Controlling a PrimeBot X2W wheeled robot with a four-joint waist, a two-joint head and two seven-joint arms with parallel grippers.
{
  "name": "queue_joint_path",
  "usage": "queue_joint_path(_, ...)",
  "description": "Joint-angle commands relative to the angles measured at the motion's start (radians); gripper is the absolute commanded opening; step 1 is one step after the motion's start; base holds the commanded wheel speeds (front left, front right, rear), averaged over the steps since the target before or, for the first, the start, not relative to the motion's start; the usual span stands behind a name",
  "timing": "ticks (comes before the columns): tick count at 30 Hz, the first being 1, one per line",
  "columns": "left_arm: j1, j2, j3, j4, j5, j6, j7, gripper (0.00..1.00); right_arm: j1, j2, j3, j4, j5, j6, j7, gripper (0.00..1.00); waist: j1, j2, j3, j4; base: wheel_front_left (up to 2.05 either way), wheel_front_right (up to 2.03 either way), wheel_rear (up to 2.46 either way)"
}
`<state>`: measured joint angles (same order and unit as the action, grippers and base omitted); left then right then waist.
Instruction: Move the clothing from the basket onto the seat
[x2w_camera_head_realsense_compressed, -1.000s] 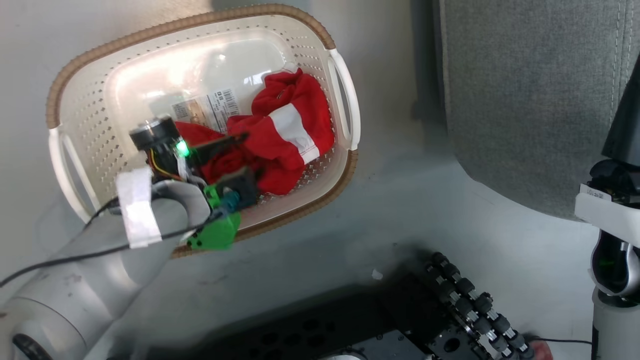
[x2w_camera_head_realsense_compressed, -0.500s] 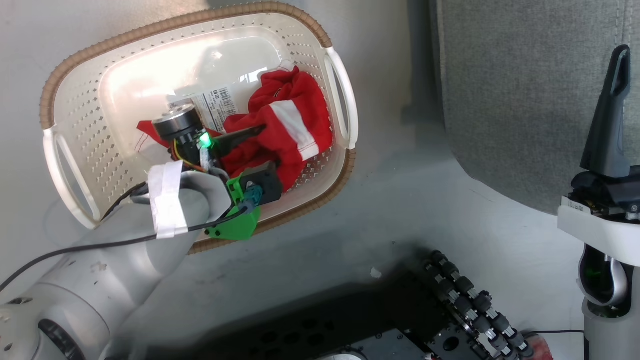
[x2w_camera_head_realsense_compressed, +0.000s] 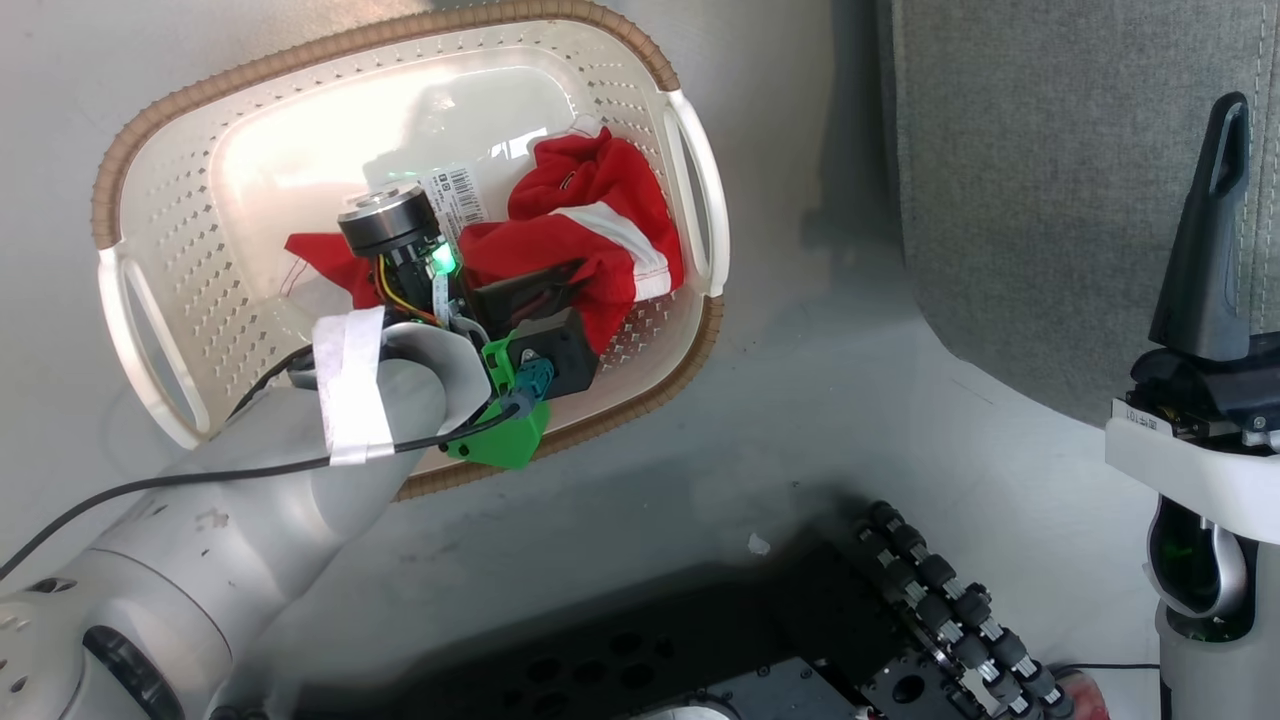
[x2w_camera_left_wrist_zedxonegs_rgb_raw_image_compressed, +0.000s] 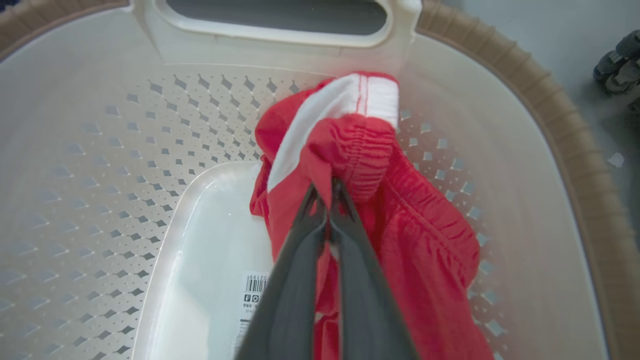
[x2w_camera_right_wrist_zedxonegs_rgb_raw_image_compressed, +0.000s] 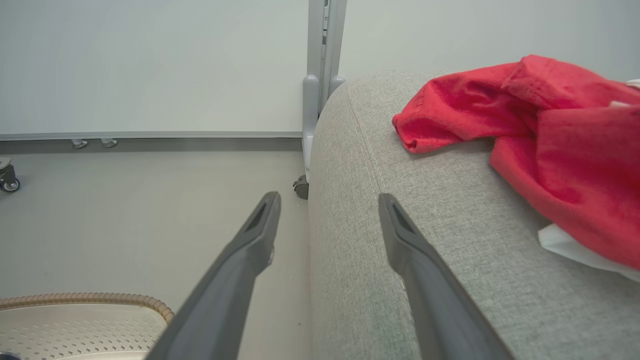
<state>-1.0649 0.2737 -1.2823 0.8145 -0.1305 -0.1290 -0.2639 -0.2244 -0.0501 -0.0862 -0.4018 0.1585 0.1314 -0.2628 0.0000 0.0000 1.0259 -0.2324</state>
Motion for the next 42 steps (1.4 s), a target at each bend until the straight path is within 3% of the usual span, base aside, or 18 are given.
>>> queue_joint_path(1, -0.014, 0.007, 0.001, -0.004, -0.008, -0.003, -0.001, 0.00, 0.007, -0.001, 0.001, -0.003, 0.007, -0.001, -0.003, 1.00, 0.0000, 0.0000, -0.002, 0.002, 0.00, 0.00, 0.00)
queue_joint_path(7, -0.027, 0.026, 0.006, -0.039, -0.084, -0.003, -0.001, 0.00, -0.044, -0.001, 0.010, 0.011, 0.002, -0.001, -0.003, 1.00, 0.0000, 0.0000, -0.035, 0.015, 0.00, 0.00, 0.00)
queue_joint_path(14, 0.131, 0.033, 0.060, -0.158, -0.145, -0.002, -0.001, 0.00, -0.051, -0.001, 0.029, 0.084, -0.027, -0.001, -0.003, 1.00, 0.0000, 0.0000, -0.254, 0.076, 0.00, 0.00, 0.00)
queue_joint_path(26, 0.485, -0.005, 0.321, -0.321, -0.185, 0.016, -0.001, 0.00, 0.052, -0.002, 0.136, 0.250, -0.021, -0.001, -0.003, 1.00, 0.0000, 0.0000, -0.647, 0.145, 0.00, 0.00, 0.00)
queue_joint_path(36, 0.747, -0.079, 0.536, -0.433, -0.162, 0.062, -0.001, 0.00, 0.208, -0.002, 0.183, 0.370, 0.020, -0.001, -0.003, 1.00, 0.0000, 0.0000, -0.972, 0.163, 0.00, 0.00, 0.00)
queue_joint_path(42, 0.822, -0.102, 0.635, -0.516, -0.135, 0.078, -0.001, 0.00, 0.273, -0.002, 0.201, 0.399, 0.026, -0.001, -0.003, 1.00, 0.0000, 0.0000, -1.060, 0.165, 0.00, 0.00, 0.00)
